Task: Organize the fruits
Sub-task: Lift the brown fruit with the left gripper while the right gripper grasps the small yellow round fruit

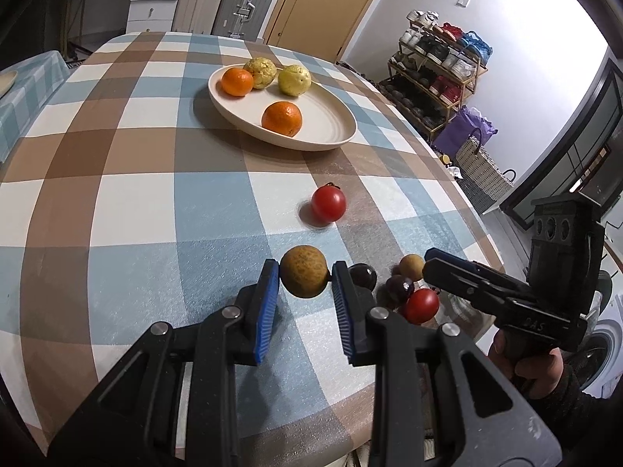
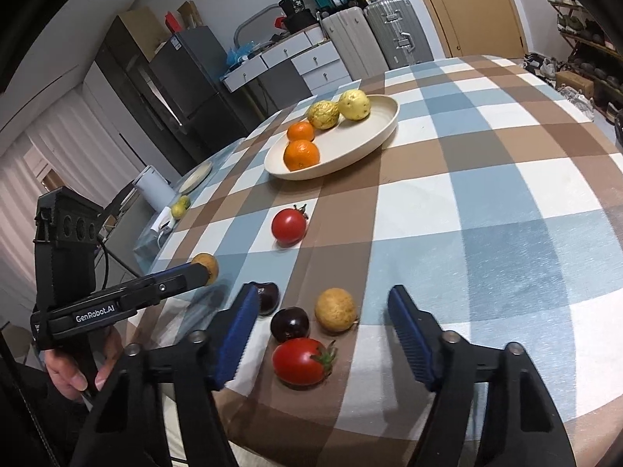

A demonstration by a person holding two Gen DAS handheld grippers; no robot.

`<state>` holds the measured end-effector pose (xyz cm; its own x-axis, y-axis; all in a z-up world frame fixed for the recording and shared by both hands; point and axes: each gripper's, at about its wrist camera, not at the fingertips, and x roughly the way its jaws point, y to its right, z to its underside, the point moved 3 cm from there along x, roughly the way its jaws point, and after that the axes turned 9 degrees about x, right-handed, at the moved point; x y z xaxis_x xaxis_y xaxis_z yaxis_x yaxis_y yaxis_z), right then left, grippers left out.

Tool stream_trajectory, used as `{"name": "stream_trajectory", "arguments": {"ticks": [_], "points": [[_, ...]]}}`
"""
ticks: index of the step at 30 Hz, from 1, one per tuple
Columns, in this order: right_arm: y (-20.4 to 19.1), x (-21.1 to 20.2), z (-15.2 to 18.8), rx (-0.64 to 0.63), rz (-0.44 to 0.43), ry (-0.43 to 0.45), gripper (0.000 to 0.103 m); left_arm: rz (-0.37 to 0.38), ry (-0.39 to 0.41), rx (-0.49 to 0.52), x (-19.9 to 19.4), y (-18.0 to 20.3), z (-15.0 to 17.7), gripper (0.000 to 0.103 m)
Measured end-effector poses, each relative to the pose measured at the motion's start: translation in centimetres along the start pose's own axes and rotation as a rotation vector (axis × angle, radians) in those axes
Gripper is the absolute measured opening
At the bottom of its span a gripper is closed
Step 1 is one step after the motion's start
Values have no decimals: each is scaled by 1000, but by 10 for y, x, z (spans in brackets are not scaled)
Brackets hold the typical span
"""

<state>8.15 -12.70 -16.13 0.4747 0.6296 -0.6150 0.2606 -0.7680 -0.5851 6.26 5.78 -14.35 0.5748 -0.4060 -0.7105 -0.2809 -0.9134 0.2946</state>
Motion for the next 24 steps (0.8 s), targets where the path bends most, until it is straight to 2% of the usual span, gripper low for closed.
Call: {"name": "stream_trajectory", "arguments": {"ticks": [6,9,11,13,18,24], "points": [[0,3,0,5,9,-5,47,3,10,8,-3,3,0,25],[2,4,1,8,13,-8,43,-1,11,12,-3,5,-1,25],[4,5,1,13,15,-17,31,-4,12,11,-3,6,-3,25],[7,8,2,24,15,-31,26,-8,13,11,-3,6,-4,25],[8,8,4,24,-13,-39,24,-16,16,12,-3,7,-9,25],[13,2,-4,50,-62,-4,24,-22,22,16,1,7,-19,25]]}}
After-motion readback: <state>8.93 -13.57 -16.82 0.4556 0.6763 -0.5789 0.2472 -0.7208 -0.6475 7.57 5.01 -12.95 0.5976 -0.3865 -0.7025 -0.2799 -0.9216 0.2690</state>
